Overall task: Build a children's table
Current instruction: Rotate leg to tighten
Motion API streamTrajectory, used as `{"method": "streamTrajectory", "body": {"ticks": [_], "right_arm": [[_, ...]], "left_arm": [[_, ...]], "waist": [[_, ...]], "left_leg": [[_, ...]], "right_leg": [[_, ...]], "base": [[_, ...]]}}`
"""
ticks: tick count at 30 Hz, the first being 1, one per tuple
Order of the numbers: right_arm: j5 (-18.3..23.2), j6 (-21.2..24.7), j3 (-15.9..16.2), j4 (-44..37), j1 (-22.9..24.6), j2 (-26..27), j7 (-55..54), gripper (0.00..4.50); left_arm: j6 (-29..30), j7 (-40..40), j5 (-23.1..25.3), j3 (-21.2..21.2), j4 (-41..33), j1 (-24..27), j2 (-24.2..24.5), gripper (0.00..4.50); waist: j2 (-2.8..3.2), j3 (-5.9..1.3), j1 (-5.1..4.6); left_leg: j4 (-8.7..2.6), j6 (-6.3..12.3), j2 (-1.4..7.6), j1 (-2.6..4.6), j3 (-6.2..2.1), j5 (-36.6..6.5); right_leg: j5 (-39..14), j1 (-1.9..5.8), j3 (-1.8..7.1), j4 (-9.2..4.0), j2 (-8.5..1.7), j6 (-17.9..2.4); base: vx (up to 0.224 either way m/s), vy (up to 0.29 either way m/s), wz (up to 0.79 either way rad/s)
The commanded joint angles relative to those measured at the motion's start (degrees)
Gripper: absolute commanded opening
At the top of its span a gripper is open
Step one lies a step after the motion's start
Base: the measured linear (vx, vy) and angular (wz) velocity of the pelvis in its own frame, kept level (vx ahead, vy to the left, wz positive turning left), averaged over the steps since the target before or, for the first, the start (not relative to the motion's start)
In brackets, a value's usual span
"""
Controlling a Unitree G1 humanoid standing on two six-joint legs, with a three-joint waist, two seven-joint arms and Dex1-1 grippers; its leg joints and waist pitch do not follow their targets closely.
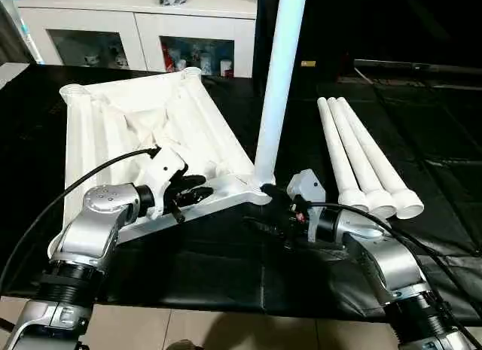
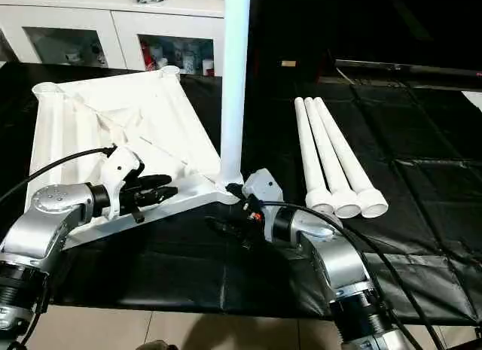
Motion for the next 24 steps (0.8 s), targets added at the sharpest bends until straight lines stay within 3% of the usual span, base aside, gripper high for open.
{"method": "streamTrajectory", "body": {"ticks": [1,24], "right_arm": [[0.1,0.4,0.1,-0.9,-0.4,-0.1,-0.4,4.50],[0.1,0.4,0.1,-0.9,-0.4,-0.1,-0.4,4.50]], "left_arm": [[0.2,0.3,-0.3,0.4,-0.8,-0.3,0.2,1.55],[0.2,0.3,-0.3,0.4,-0.8,-0.3,0.2,1.55]], "waist": [[0.99,-3.90,0.19],[1.00,-3.91,0.19]], "left_leg": [[-3.97,-0.64,2.01,1.23,-0.87,-14.9],[-3.98,-0.67,2.02,1.23,-0.88,-14.9]], "right_leg": [[-5.0,2.77,2.66,-4.31,-3.60,-12.1],[-5.2,2.77,2.65,-4.32,-3.60,-12.1]], "base": [[0.000,0.000,0.00],[0.000,0.000,0.00]]}}
